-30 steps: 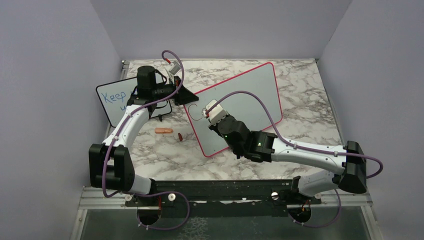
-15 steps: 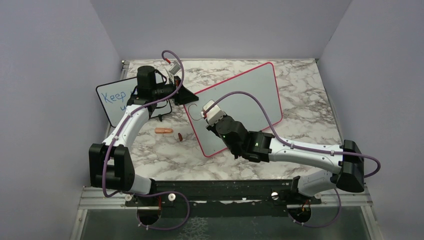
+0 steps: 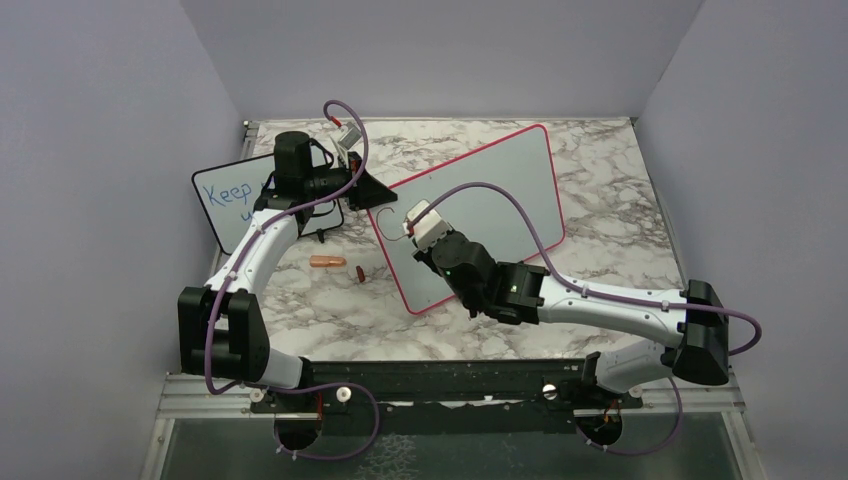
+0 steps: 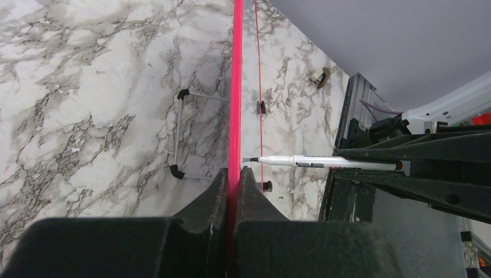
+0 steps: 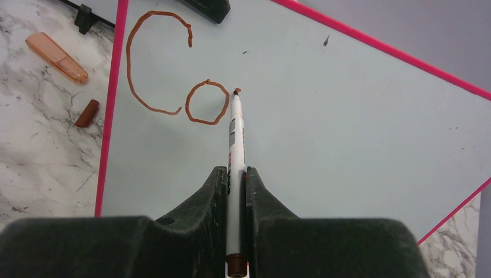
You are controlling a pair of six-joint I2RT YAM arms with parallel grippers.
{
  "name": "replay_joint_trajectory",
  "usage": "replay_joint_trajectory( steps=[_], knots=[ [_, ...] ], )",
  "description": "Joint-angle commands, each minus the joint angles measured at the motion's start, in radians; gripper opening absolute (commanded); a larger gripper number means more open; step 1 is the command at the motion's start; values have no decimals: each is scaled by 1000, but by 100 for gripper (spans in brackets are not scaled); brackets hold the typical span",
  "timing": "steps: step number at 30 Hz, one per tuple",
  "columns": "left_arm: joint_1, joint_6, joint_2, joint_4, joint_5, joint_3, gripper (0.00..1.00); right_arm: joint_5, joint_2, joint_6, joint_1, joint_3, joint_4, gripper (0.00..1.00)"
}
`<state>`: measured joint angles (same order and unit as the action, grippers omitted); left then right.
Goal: Write a sentence on the whiteboard
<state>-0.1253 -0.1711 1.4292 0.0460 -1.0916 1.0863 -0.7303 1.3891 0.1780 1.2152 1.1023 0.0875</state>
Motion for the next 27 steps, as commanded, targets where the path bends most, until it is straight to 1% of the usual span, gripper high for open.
replay_joint_trajectory(
  steps=[1, 16, 27],
  knots=[
    [-13, 85, 39, 72, 35, -17, 0, 30, -17, -37, -6, -6, 48, 1],
    [-13, 88, 40, 74, 34, -16, 0, 40, -42, -79, -6, -36, 102, 1],
    [-13, 88, 42, 77, 33, -16, 0, 32, -51, -80, -6, -40, 121, 1]
  ],
)
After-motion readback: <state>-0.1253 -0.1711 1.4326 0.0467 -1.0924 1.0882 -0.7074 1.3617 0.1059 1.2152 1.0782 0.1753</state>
